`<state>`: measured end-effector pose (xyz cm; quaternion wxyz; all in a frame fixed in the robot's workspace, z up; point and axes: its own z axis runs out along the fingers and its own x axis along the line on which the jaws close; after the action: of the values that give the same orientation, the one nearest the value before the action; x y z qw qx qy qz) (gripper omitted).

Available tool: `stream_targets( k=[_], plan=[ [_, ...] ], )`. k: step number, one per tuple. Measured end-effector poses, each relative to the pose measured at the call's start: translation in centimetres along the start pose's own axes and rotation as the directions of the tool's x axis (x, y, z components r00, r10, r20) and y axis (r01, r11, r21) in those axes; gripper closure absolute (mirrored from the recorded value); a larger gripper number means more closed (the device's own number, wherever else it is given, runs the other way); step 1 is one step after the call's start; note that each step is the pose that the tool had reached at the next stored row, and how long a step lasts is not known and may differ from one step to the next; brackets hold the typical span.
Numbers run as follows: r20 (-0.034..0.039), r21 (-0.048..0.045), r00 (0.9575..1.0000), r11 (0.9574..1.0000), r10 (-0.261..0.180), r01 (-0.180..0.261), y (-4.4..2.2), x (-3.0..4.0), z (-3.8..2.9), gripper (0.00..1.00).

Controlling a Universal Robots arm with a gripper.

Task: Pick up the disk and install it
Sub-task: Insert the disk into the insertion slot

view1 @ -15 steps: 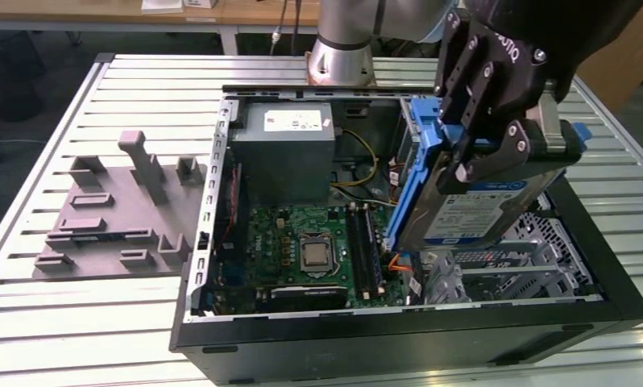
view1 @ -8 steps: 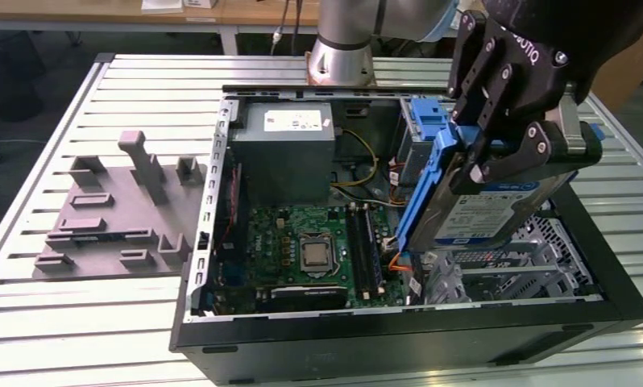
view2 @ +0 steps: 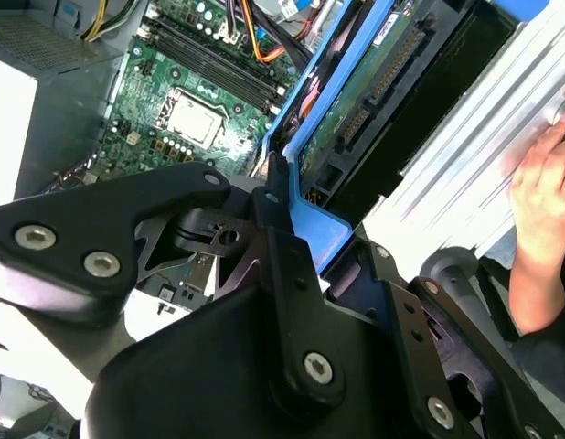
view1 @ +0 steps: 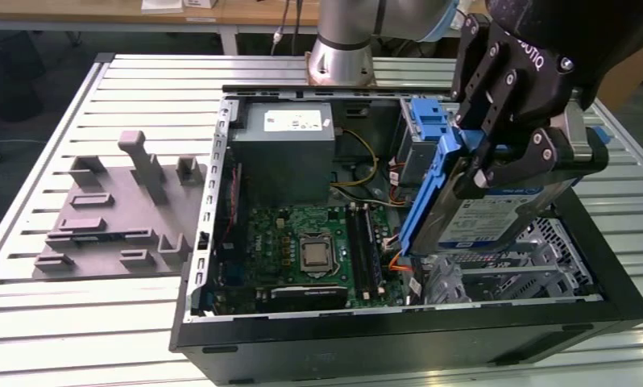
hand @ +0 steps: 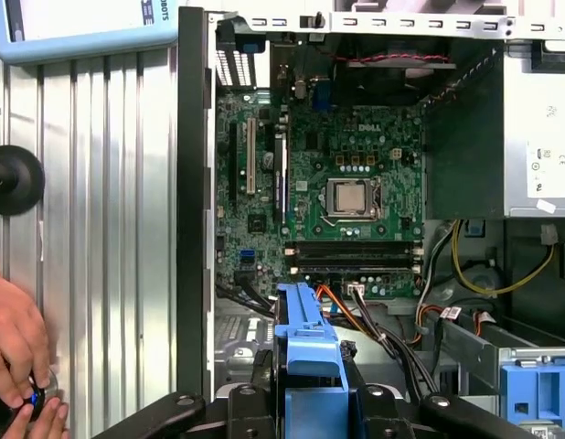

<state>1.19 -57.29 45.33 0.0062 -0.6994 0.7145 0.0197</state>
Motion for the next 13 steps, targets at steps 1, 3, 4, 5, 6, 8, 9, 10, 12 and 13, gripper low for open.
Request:
stream_targets(
  k=[1, 3, 4, 5, 6, 8, 9, 10, 12, 13],
  plan=[
    [-0.0001, 0.0000, 1.0000, 1.0000, 0.000, 0.000, -0.18, 0.00, 0.02, 0.64],
    [0.0000, 0.0001, 1.0000, 1.0000, 0.000, 0.000, -0.61, 0.00, 0.07, 0.64],
    [0.0000, 0.0001, 1.0000, 1.0000, 0.000, 0.000, -0.83, -0.01, 0.10, 0.64],
    [-0.0001, 0.0000, 1.0000, 1.0000, 0.000, 0.000, -1.05, -0.01, 0.11, 0.64],
    [-0.0001, 0.0000, 1.0000, 1.0000, 0.000, 0.000, -1.25, -0.01, 0.13, 0.64],
    [-0.0001, 0.0001, 1.0000, 1.0000, 0.000, 0.000, -1.61, -0.02, 0.16, 0.64],
    [-0.0001, 0.0001, 1.0000, 1.0000, 0.000, 0.000, -1.73, -0.02, 0.18, 0.64],
    [-0.0001, 0.0000, 1.0000, 1.0000, 0.000, 0.000, -1.79, -0.03, 0.18, 0.64],
    [-0.0001, 0.0000, 1.0000, 1.0000, 0.000, 0.000, -1.79, -0.02, 0.18, 0.64],
    [-0.0001, 0.0001, 1.0000, 1.0000, 0.000, 0.000, -1.78, -0.02, 0.18, 0.64]
  ],
)
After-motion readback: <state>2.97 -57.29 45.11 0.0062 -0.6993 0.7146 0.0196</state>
